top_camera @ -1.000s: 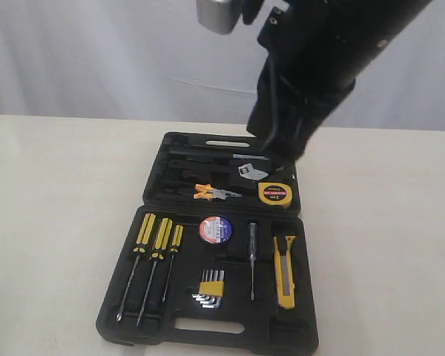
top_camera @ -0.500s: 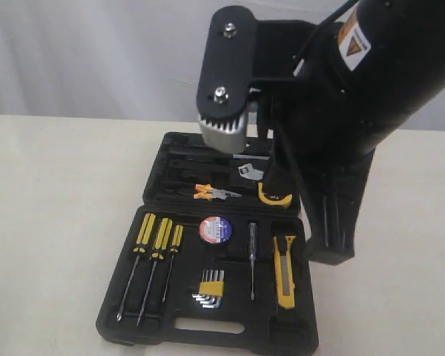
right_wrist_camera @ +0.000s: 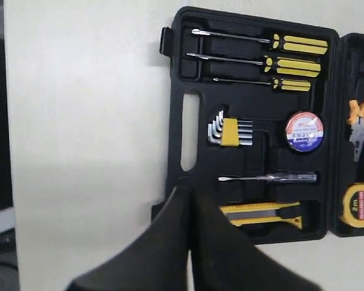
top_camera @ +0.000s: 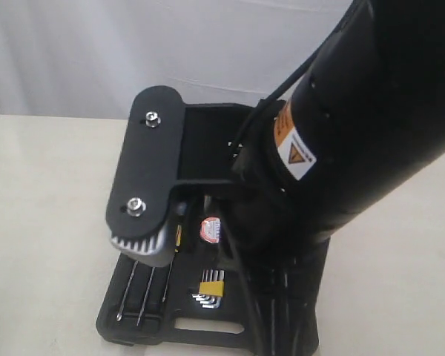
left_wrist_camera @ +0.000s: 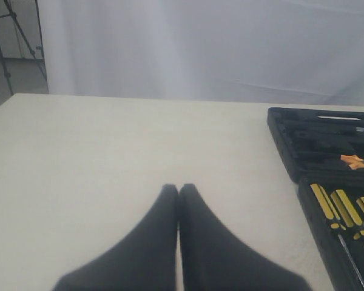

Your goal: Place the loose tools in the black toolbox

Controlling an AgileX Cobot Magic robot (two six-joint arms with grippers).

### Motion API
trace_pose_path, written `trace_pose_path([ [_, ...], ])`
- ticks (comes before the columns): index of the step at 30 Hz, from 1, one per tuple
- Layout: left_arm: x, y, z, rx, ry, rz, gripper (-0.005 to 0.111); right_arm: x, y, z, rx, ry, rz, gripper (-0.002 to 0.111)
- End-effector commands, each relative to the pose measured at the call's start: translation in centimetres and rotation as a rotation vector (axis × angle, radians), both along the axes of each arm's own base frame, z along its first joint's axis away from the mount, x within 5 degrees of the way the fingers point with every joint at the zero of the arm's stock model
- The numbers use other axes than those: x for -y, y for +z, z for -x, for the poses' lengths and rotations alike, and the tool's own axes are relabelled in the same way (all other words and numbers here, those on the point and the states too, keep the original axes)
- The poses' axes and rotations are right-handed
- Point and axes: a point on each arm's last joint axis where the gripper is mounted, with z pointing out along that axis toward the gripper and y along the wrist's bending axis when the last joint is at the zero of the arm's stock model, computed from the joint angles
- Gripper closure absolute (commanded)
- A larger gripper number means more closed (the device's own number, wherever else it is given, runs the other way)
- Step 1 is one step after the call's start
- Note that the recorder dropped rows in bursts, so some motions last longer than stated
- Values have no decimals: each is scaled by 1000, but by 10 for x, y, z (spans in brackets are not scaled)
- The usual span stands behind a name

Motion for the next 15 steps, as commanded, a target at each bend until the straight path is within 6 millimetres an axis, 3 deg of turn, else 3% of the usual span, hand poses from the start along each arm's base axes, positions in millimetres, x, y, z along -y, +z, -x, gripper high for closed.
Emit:
trace_pose_path([
  [1, 0, 0, 0, 2, -2, 5, 107, -3, -5, 1, -21, -202, -107, 109],
  [4, 0, 0, 0, 2, -2, 5, 107, -2, -11, 1, -42, -297, -139, 109],
  [10, 0, 0, 0, 2, -2, 5, 107, -1, -27, 3, -70, -323, -119, 109],
  [15, 0, 0, 0, 2, -2, 5, 107, -9, -50, 2, 67, -357, -67, 109],
])
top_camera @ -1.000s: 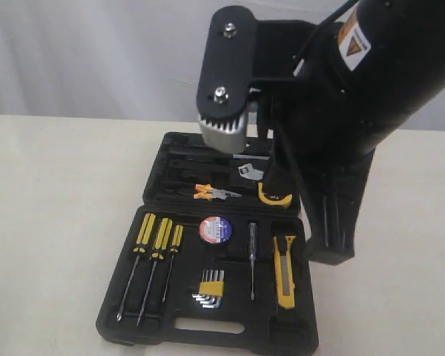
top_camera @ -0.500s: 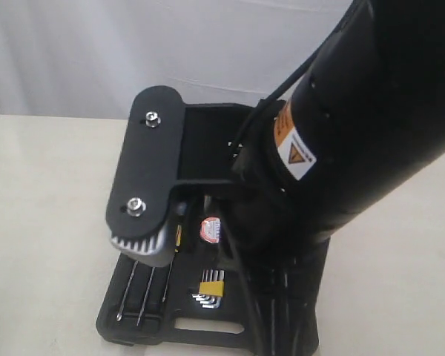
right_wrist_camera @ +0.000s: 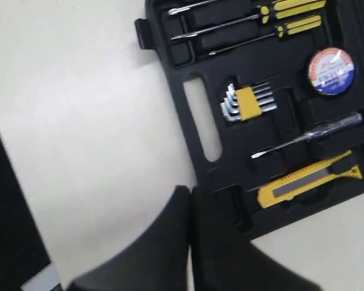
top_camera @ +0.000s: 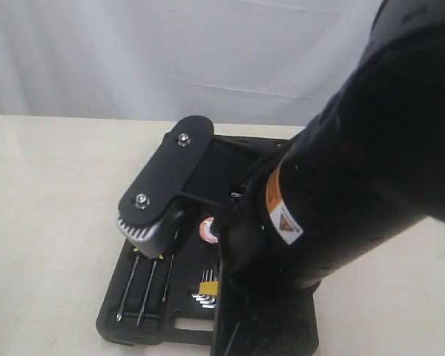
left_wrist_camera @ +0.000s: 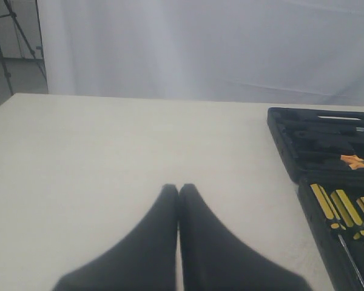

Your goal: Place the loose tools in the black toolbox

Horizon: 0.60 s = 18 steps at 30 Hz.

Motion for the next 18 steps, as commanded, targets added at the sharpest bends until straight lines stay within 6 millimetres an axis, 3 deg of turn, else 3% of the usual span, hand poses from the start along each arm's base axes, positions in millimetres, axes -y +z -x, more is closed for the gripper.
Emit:
trace_pose_path([
  [1, 0, 0, 0, 2, -2, 5, 107, -8, -24, -1, 123, -19, 100, 109],
  [10, 0, 0, 0, 2, -2, 5, 107, -46, -91, -6, 189, -16, 328, 109],
  [18, 0, 0, 0, 2, -2, 5, 107, -77, -121, 6, 172, 89, 322, 108],
])
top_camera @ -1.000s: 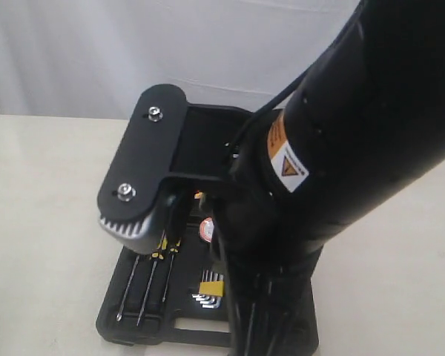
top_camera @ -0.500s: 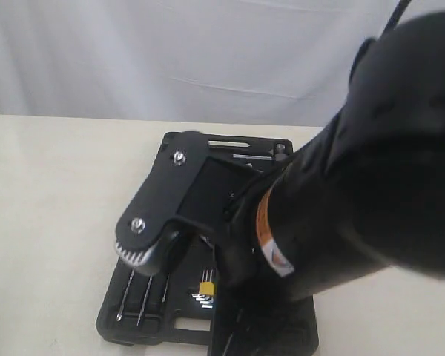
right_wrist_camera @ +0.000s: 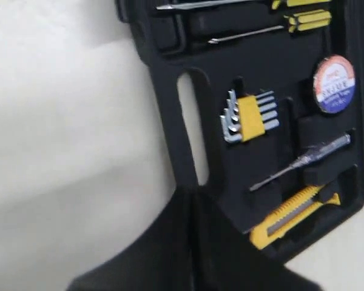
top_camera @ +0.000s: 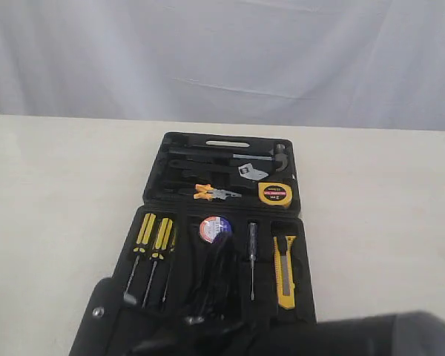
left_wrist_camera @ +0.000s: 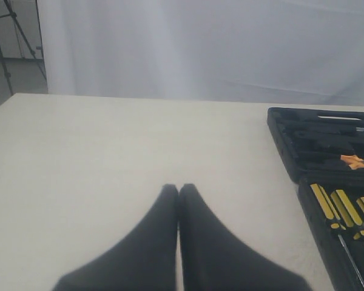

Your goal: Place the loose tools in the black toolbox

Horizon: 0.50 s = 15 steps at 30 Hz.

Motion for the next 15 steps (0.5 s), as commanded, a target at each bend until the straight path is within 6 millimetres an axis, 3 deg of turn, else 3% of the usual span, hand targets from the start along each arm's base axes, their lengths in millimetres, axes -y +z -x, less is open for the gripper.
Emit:
trace_pose_path([
  [1, 0, 0, 0, 2, -2, 5, 107, -12, -8, 4, 2, 51, -23, 108],
  [6, 0, 0, 0, 2, -2, 5, 107, -13, -9, 4, 1, 57, -30, 108],
  [8, 0, 0, 0, 2, -2, 5, 107, -13, -9, 4, 0, 56, -28, 104],
  [13, 0, 0, 0, 2, -2, 5, 107, -13, -10, 5, -10, 38, -40, 65],
  [15, 0, 0, 0, 2, -2, 5, 107, -13, -10, 4, 0, 31, -41, 56],
])
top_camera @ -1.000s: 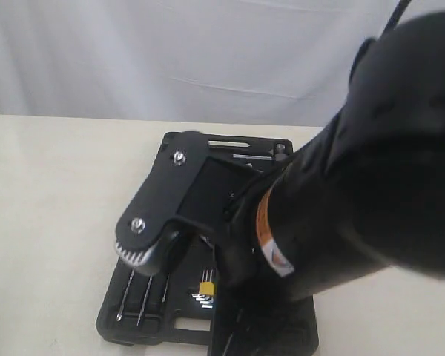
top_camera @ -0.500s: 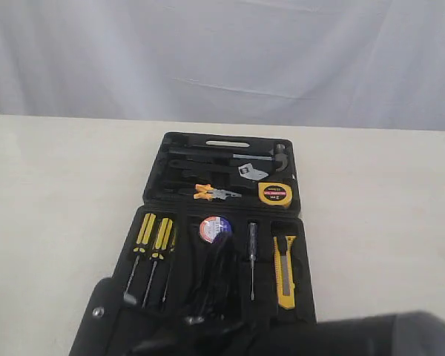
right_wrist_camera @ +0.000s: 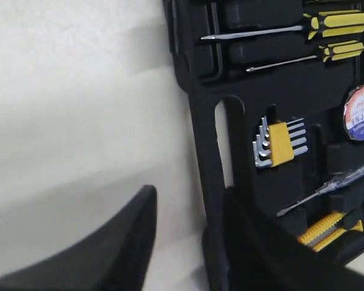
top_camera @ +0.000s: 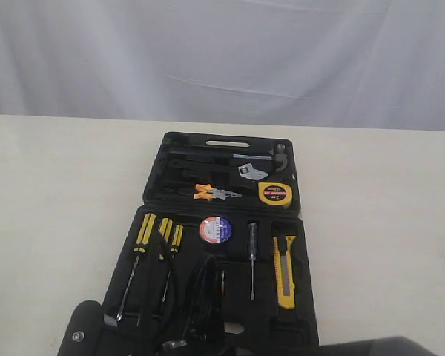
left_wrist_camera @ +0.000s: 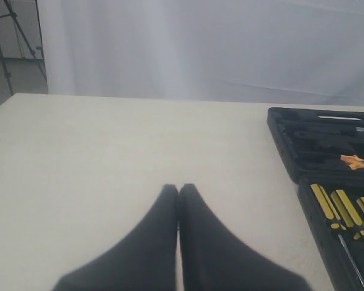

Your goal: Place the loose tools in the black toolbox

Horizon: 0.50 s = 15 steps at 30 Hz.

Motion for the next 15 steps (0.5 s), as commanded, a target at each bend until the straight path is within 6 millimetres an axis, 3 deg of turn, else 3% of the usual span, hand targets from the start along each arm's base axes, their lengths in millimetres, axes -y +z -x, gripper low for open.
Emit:
trace_pose_path([
  [1, 0, 0, 0, 2, -2, 5, 107, -1, -4, -1, 12, -17, 1, 54],
  [15, 0, 0, 0, 2, -2, 5, 107, -6, -38, -15, 12, -8, 48, 54],
])
